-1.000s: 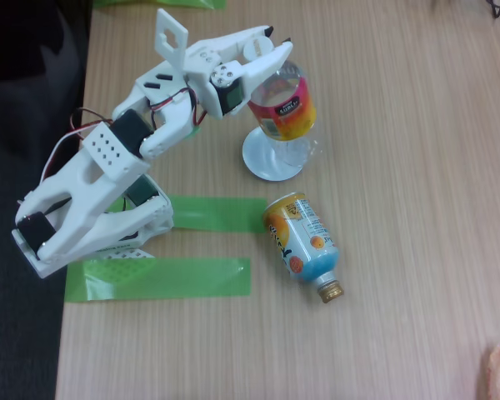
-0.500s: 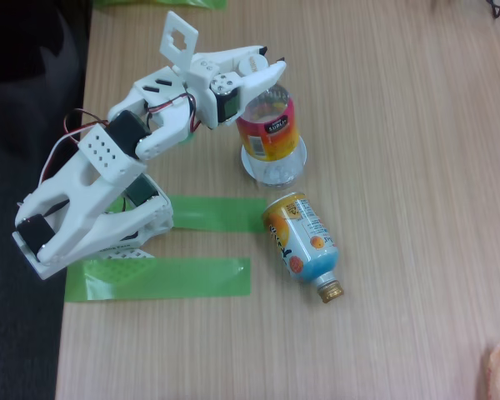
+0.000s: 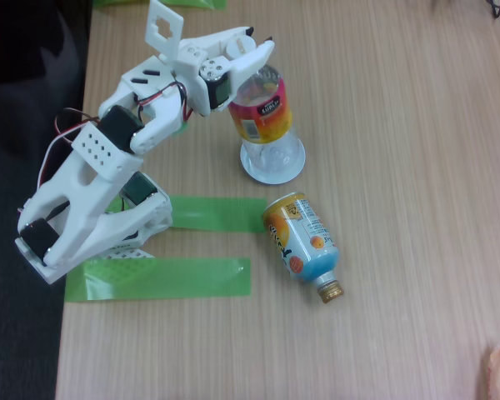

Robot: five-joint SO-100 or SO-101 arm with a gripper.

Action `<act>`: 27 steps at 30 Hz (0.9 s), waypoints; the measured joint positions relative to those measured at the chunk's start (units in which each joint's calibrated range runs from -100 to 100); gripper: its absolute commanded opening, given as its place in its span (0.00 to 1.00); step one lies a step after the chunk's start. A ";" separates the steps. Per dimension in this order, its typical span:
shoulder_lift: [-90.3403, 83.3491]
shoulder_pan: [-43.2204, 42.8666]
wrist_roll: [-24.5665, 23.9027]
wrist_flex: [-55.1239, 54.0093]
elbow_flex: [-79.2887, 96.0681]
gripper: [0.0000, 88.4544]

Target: Pick up the plastic bottle and stand it up on the white place

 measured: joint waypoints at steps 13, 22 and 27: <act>0.00 -2.32 -0.05 0.00 0.09 0.03; 0.00 -2.84 -0.05 0.00 1.54 0.03; 0.00 -2.84 -0.05 0.00 1.54 0.03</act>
